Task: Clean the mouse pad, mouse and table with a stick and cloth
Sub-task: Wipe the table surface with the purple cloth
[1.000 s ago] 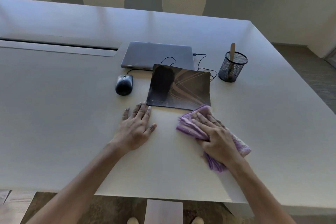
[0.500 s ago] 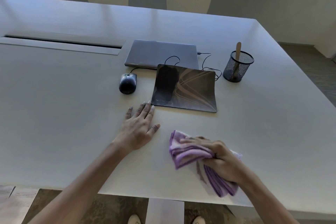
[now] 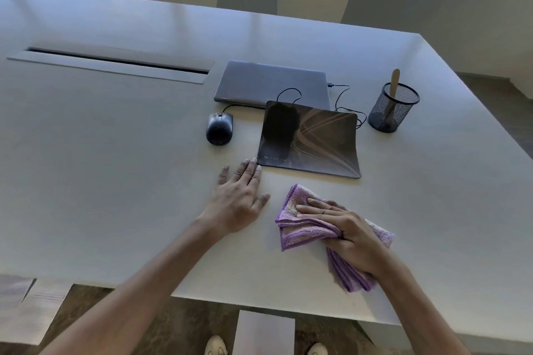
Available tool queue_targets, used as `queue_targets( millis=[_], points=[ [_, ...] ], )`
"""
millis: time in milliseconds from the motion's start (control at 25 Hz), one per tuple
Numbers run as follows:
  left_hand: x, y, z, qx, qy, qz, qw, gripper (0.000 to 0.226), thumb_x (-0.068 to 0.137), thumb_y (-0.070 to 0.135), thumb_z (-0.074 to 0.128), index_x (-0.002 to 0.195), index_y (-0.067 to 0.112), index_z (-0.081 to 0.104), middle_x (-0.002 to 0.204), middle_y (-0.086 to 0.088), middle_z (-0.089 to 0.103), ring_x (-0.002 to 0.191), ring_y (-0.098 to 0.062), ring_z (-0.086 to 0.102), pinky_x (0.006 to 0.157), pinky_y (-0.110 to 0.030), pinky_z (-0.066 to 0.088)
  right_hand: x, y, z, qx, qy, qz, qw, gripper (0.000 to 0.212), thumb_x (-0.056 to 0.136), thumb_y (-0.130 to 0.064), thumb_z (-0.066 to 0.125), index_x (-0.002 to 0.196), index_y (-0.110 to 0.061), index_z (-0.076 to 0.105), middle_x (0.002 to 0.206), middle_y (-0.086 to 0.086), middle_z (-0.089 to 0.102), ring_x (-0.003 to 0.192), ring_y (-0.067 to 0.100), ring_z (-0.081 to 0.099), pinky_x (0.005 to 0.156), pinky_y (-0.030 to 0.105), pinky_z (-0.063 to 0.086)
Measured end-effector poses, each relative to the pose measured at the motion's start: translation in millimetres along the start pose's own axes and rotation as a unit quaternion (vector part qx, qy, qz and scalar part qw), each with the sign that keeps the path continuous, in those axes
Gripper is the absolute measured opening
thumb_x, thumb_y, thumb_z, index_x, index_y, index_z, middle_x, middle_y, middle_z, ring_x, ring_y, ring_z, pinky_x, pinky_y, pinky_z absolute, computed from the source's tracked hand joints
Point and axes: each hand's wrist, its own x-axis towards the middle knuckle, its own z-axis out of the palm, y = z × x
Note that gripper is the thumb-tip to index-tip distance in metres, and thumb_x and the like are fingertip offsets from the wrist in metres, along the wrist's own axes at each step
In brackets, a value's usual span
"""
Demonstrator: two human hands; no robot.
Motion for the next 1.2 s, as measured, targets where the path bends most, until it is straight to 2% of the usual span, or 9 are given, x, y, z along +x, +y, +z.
queue_targets(
  millis=[240, 360, 560, 720, 1080, 1200],
  points=[
    [-1.3, 2.1, 4.7, -0.009, -0.005, -0.006, 1.0, 0.072, 0.096, 0.056, 0.016, 0.153, 0.016, 0.0, 0.162, -0.001, -0.007, 0.147, -0.014, -0.01, 0.117, -0.044, -0.009, -0.5, 0.8, -2.1, -0.015, -0.005, -0.015, 1.0, 0.058, 0.076, -0.009, 0.075, 0.131, -0.021, 0.062, 0.142, -0.006, 0.054, 0.139, 0.01, 0.041, 0.115, 0.048, 0.033],
    [-1.6, 5.1, 5.9, -0.015, -0.008, -0.014, 1.0, 0.073, 0.095, 0.057, 0.016, 0.153, 0.016, 0.0, 0.162, 0.0, -0.007, 0.147, -0.013, -0.01, 0.117, -0.045, -0.008, -1.3, 1.3, -7.8, 0.006, -0.015, -0.002, 1.0, 0.048, 0.083, -0.012, 0.068, 0.13, -0.019, 0.062, 0.142, -0.005, 0.054, 0.14, 0.011, 0.041, 0.115, 0.05, 0.032],
    [-1.9, 6.0, 5.8, -0.006, 0.001, -0.022, 1.0, 0.074, 0.094, 0.058, 0.014, 0.153, 0.017, 0.001, 0.162, 0.001, -0.005, 0.147, -0.013, -0.009, 0.117, -0.044, -0.008, -11.0, -6.1, -3.5, 0.025, -0.021, 0.028, 0.999, 0.043, 0.091, -0.021, 0.057, 0.134, -0.024, 0.058, 0.142, -0.01, 0.053, 0.141, 0.004, 0.036, 0.12, 0.042, 0.025],
    [-1.8, 5.1, 5.8, -0.002, -0.012, -0.022, 1.0, 0.073, 0.095, 0.058, 0.016, 0.153, 0.016, 0.002, 0.162, 0.002, -0.005, 0.148, -0.012, -0.008, 0.117, -0.043, -0.008, -31.2, -15.4, 10.3, 0.0, -0.055, -0.035, 0.998, 0.042, 0.094, -0.032, 0.051, 0.134, -0.025, 0.058, 0.144, -0.01, 0.052, 0.142, 0.007, 0.036, 0.119, 0.036, 0.027],
    [-0.7, 3.8, 1.5, -0.002, -0.016, -0.023, 1.0, 0.072, 0.096, 0.056, 0.018, 0.153, 0.016, 0.004, 0.162, 0.002, -0.004, 0.148, -0.012, -0.008, 0.117, -0.042, -0.007, -52.2, -52.4, 33.2, -0.006, -0.135, -0.133, 0.982, 0.038, 0.091, -0.018, 0.062, 0.128, -0.021, 0.065, 0.141, -0.008, 0.055, 0.141, 0.005, 0.036, 0.117, 0.037, 0.031],
    [-1.9, 3.4, 0.7, -0.002, -0.02, -0.023, 1.0, 0.071, 0.096, 0.055, 0.019, 0.153, 0.016, 0.003, 0.162, 0.002, -0.005, 0.147, -0.012, -0.009, 0.118, -0.042, -0.007, -59.2, -62.7, 38.4, 0.049, -0.149, -0.141, 0.978, 0.036, 0.095, -0.032, 0.055, 0.125, -0.015, 0.067, 0.137, -0.006, 0.06, 0.138, 0.007, 0.042, 0.116, 0.035, 0.031]
  ],
)
